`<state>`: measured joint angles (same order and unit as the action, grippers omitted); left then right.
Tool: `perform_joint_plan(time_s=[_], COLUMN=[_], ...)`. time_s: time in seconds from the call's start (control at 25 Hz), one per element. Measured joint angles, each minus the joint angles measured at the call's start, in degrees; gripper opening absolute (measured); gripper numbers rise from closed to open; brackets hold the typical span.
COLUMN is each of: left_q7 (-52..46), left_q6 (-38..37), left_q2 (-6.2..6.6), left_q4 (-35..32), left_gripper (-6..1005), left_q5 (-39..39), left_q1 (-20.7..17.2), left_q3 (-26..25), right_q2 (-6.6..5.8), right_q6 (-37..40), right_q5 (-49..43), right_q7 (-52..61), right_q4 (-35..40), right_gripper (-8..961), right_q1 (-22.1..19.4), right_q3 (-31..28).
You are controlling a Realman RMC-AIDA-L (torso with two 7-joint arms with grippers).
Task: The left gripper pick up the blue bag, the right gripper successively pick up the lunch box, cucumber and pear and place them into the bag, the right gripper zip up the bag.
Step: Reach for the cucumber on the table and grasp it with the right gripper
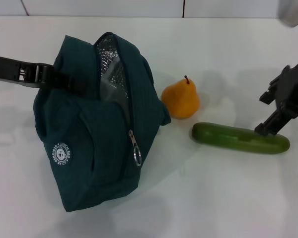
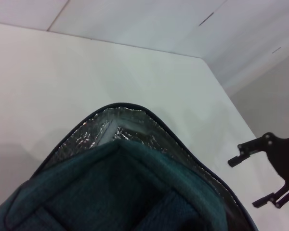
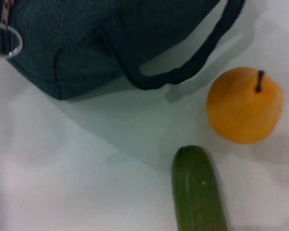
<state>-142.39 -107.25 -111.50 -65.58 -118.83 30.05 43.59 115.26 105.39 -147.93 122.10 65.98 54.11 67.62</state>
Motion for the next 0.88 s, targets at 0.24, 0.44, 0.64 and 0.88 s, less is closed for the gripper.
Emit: perform_joint_plan(time_s=[0.24,0.44,0.64,0.88], left_q7=[0.09,0.09,0.38,0.67], left_q6=[0.25,0.47,0.48,0.48], left_q2=[-0.25,-0.46,-0.53,-0.58], left_q4=[0.01,0.08,0.57,0.63], left_gripper=[42,42,42,42], left_q5=[0.01,0.01,0.01,0.00], left_q1=[0.10,0.09,0.09,0.17], left_q3=[0.00,0.00,0.00,0.00], right_q2=[0.18,0.51,0.94,0.93], right_q6=[-4.93,-9.36,-12.81,-17.45], right_q5=[0.14,0.44,2.76,4.97], right_q7=[0.04,-0.22,-0.13,-0.03], right_q4=[-6.81,-11.56,-16.41,-20.22], right_gripper=[843,842,841,840], right_q1=[2.74,4.15,6.44,7.74], right_q3=[3.34,6.57,9.41,14.45])
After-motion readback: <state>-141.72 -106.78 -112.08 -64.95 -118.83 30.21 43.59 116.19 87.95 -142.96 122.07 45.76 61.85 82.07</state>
